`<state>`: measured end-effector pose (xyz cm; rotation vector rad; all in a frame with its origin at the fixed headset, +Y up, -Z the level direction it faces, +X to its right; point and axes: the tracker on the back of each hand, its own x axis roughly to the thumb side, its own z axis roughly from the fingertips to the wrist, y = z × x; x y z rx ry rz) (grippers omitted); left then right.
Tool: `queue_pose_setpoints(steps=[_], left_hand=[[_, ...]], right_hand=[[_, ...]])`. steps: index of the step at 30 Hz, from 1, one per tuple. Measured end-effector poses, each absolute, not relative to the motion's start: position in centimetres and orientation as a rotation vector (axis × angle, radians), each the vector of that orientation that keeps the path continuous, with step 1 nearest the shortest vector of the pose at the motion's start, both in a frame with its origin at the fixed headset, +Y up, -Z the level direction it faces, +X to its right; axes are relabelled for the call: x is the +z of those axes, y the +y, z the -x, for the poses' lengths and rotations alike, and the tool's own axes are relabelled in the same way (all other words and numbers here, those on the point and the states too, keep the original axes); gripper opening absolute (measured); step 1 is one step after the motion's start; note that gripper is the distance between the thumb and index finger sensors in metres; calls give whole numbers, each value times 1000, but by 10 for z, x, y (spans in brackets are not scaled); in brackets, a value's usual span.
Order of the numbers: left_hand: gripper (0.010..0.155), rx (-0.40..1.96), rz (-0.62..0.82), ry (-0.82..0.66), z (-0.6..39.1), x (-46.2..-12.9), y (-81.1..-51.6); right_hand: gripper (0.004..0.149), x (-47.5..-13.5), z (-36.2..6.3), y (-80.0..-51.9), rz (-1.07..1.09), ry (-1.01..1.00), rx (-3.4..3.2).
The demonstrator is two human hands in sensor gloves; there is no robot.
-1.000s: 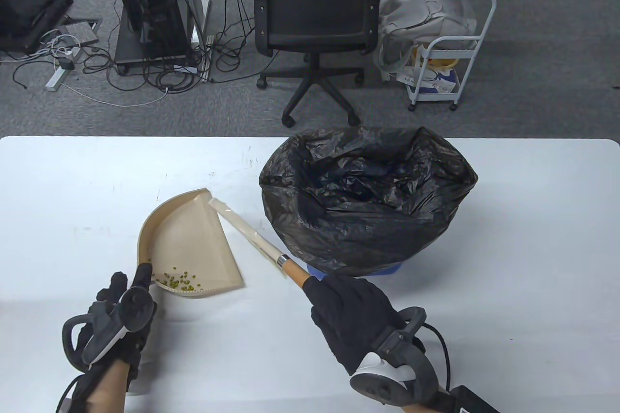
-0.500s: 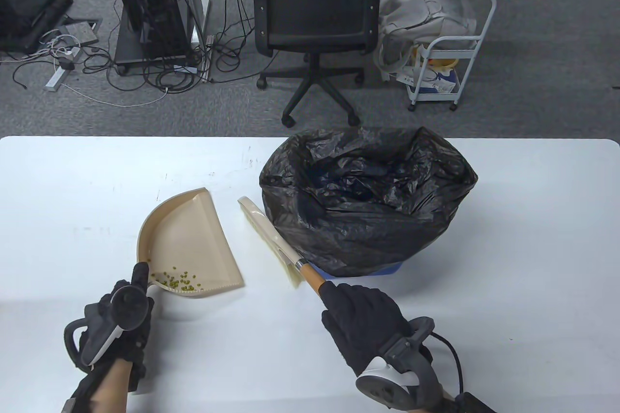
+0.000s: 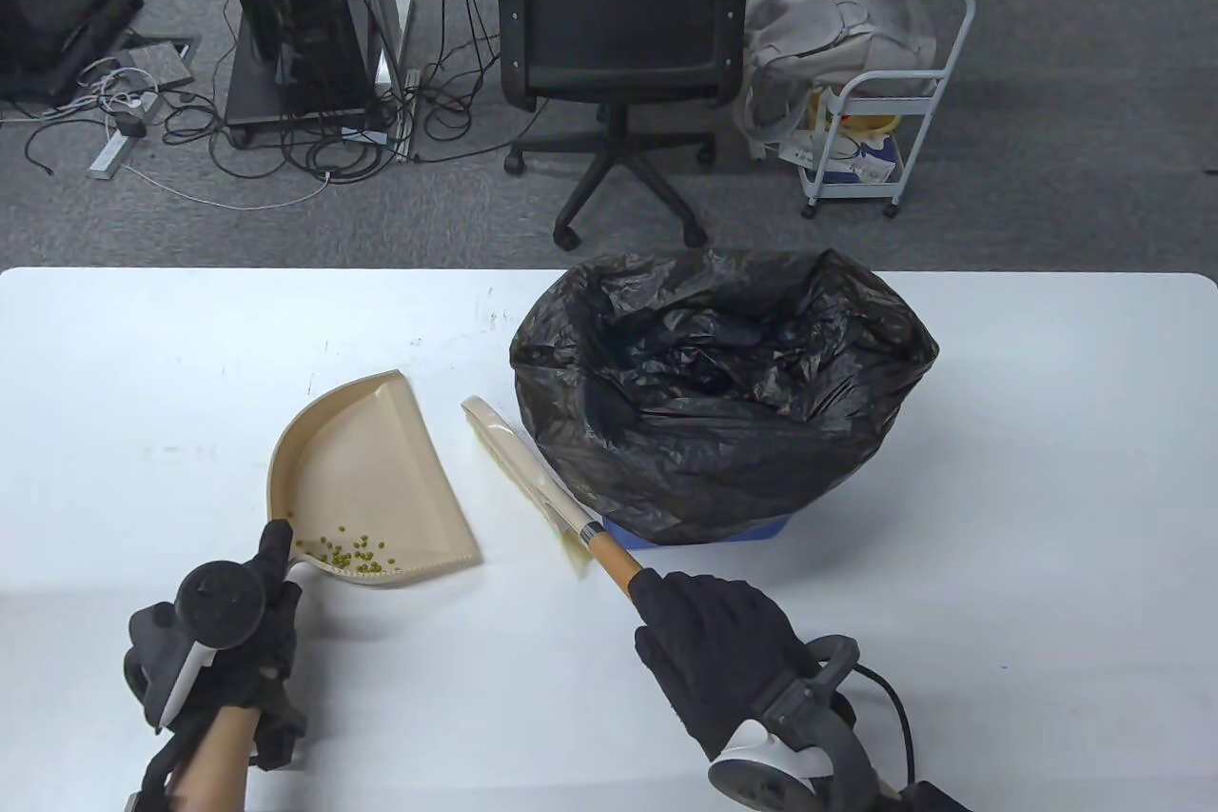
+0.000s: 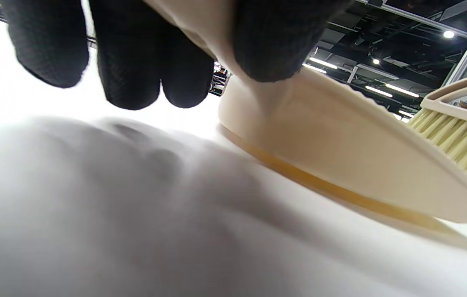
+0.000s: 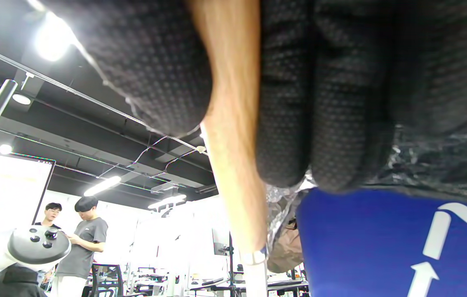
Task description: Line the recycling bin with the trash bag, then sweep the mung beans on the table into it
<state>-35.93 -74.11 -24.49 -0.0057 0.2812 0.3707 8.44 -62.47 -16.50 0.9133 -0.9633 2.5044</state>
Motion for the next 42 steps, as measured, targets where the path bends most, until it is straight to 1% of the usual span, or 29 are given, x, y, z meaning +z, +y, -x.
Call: queue_pose_setpoints(steps=[3,12,15,20,25,29,33,37,42], left_hand=[[62,364,-25,275,360,-241,-734],[62,486,-81,313,372,-234,-707],[62,495,-113,318,371,-234,-691],[62,471,-164,306,361,-234,-652],[62,503,-209,281,350,-235,-613],[63,498,-248,252,333,-238,-581],[62,517,-273,212,312,-243,-556],[63,533,-285,166,284,-252,-537],[63,506,-302,107,243,-263,-523]], right_hand=[[50,-164,-83,-626,-920,-968,2506],[50,-163,-81,-626,-931,-965,2509],[50,-163,-82,-626,-932,-965,2508],[50,-162,-82,-627,-926,-963,2507],[50,-163,-84,-628,-911,-954,2504],[50,-163,-84,-629,-906,-950,2502],[50,-162,-84,-629,-909,-949,2503],[50,-162,-84,-629,-908,-948,2503],[50,-161,-84,-630,-904,-945,2503]])
